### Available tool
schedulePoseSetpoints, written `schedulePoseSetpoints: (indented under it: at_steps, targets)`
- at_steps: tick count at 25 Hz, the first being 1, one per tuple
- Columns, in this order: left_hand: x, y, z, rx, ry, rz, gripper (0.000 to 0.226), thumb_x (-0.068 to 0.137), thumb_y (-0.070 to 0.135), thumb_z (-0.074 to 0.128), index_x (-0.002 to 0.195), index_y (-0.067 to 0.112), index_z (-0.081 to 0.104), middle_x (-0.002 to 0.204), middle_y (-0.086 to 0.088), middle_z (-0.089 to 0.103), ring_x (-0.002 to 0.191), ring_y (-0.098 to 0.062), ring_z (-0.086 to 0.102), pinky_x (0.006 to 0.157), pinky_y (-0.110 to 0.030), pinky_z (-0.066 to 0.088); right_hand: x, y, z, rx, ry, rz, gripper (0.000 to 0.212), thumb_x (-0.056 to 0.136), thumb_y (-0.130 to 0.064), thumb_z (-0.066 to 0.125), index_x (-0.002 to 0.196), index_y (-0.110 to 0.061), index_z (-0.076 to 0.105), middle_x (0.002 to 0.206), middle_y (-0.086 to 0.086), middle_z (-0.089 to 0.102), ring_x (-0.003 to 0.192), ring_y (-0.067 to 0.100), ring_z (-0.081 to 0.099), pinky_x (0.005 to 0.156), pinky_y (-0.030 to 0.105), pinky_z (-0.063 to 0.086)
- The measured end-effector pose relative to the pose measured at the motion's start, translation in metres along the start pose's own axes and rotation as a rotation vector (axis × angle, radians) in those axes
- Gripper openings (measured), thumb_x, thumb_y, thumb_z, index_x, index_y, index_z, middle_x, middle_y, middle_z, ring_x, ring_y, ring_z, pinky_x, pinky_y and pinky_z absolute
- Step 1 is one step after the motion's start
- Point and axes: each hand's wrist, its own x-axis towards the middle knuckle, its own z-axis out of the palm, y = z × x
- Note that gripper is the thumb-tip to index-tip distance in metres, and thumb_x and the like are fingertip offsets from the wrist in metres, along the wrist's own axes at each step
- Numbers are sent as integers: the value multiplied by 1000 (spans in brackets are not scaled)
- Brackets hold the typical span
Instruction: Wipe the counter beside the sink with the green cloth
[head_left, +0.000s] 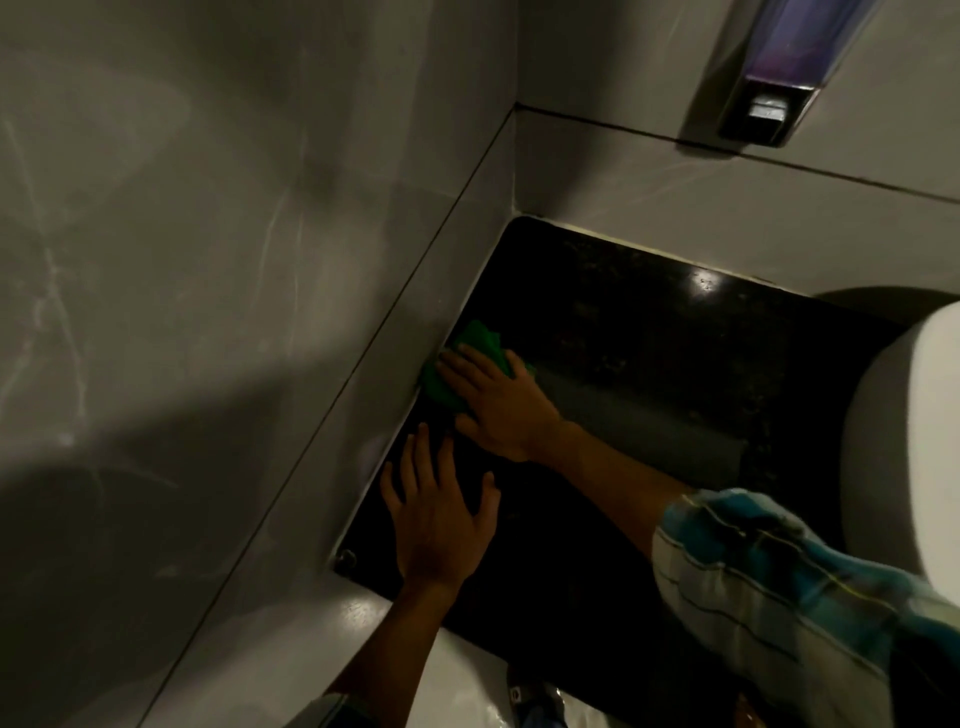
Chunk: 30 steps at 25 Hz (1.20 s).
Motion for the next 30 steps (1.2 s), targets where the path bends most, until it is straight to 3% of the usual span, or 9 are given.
schedulePoseSetpoints:
  at_steps: [2, 3, 9, 13, 17, 22, 26, 28, 30]
  targets:
    - [0, -1, 1, -3, 12, -1, 67, 87, 56, 41, 140, 15, 41, 154, -12, 35, 142, -28, 29, 114, -52, 19, -36, 31, 5, -37, 31, -85, 71, 89, -50, 36, 152, -23, 16, 163, -1, 15, 149, 19, 9, 116, 53, 10]
    - [1, -2, 2, -6, 12, -4, 67, 87, 56, 42, 140, 16, 41, 154, -12, 34, 142, -28, 28, 114, -53, 19, -52, 54, 5, -54, 98, 10, 72, 87, -51, 35, 152, -22, 20, 162, 1, 18, 149, 20, 12, 116, 54, 15]
    - [-1, -3, 2, -48, 18, -1, 67, 88, 56, 41, 142, 16, 38, 156, -12, 31, 144, -28, 26, 115, -55, 18, -98, 190, -19, 121, 377, 1073, 69, 91, -38, 43, 150, -11, 23, 160, 14, 19, 148, 30, 13, 112, 66, 15]
    - [0, -2, 5, -35, 8, 0, 67, 88, 57, 39, 143, 17, 36, 156, -12, 30, 144, -28, 24, 115, -53, 16, -108, 169, -8, 133, 512, 1296, 72, 83, -38, 36, 148, -7, 28, 157, 19, 25, 146, 32, 20, 109, 69, 18]
    - [0, 0, -1, -34, -17, 8, 68, 88, 56, 39, 143, 15, 36, 156, -14, 31, 144, -29, 24, 115, -56, 17, -90, 87, 4, 233, 389, 1052, 68, 92, -36, 42, 151, -12, 18, 162, 12, 14, 149, 29, 9, 111, 68, 8]
    - [-15, -1, -22, -133, 22, -60, 62, 91, 42, 41, 145, 11, 34, 149, -16, 42, 137, -34, 37, 111, -56, 27, -43, -2, 2, 151, 138, 518, 68, 94, -40, 39, 153, -20, 12, 164, 2, 6, 150, 20, 0, 115, 62, 8]
    - [-68, -40, -26, -97, 72, -30, 59, 94, 39, 34, 142, 5, 37, 144, -20, 46, 130, -38, 44, 105, -52, 37, -69, -66, 26, -65, -35, 1, 72, 90, -44, 41, 152, -21, 13, 163, 2, 10, 150, 22, 5, 115, 62, 8]
    - [-85, -51, -22, -67, 43, 19, 63, 95, 44, 28, 141, 2, 39, 147, -22, 43, 134, -38, 42, 109, -52, 34, -97, -64, 34, -74, 3, -12, 74, 86, -43, 43, 152, -22, 16, 163, 1, 14, 150, 21, 8, 115, 59, 9]
    - [-88, -50, -21, -62, 39, 14, 65, 96, 45, 25, 139, -1, 42, 147, -24, 42, 136, -39, 40, 111, -54, 31, -128, -37, 31, -19, 87, 225, 73, 87, -40, 43, 152, -22, 14, 163, 1, 9, 150, 20, 4, 116, 60, 13]
